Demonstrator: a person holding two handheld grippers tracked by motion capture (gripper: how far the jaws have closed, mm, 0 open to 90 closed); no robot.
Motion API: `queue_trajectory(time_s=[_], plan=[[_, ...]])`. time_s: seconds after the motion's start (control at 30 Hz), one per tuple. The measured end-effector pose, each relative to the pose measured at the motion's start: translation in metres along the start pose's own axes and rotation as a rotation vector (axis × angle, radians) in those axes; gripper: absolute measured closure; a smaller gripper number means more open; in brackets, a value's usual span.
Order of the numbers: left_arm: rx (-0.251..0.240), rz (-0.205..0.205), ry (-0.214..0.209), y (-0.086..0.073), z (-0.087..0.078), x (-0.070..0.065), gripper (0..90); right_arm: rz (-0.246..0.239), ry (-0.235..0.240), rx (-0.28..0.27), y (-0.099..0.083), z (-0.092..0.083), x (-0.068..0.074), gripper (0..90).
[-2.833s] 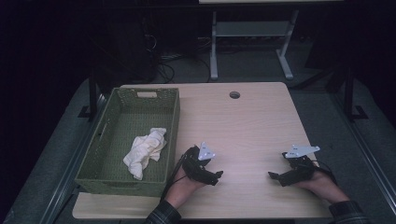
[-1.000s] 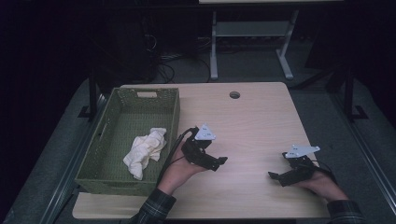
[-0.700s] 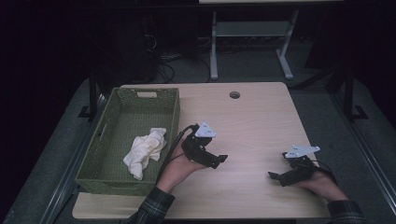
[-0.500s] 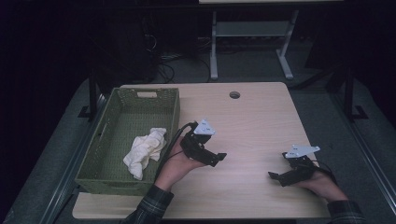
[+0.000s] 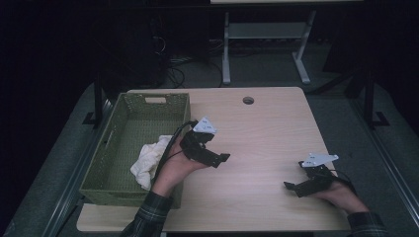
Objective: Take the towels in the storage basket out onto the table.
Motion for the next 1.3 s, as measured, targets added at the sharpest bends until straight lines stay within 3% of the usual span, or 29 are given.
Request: queue_trajectory(time_s=[0.5,1.3], plan=[[-0.007,-0.023,0.03,-0.004,-0.027,0.02,12.7,-0.006,-0.001,0.001,0.0,0.0,0.0,0.0],[-0.009,-0.095,0.094,-0.023,-0.069,0.054,13.3,-0.006,-0.001,0.001,0.0,0.0,0.0,0.0]])
Point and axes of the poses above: each handheld gripper's, and its own axes: z roughly forward along the jaws, y roughly out of its top, x roughly to its left, the point moved 9 cm from there along z, roughly forward along the jaws, and after that the axes turned 1 degree about -z, right-handed, at the moved point
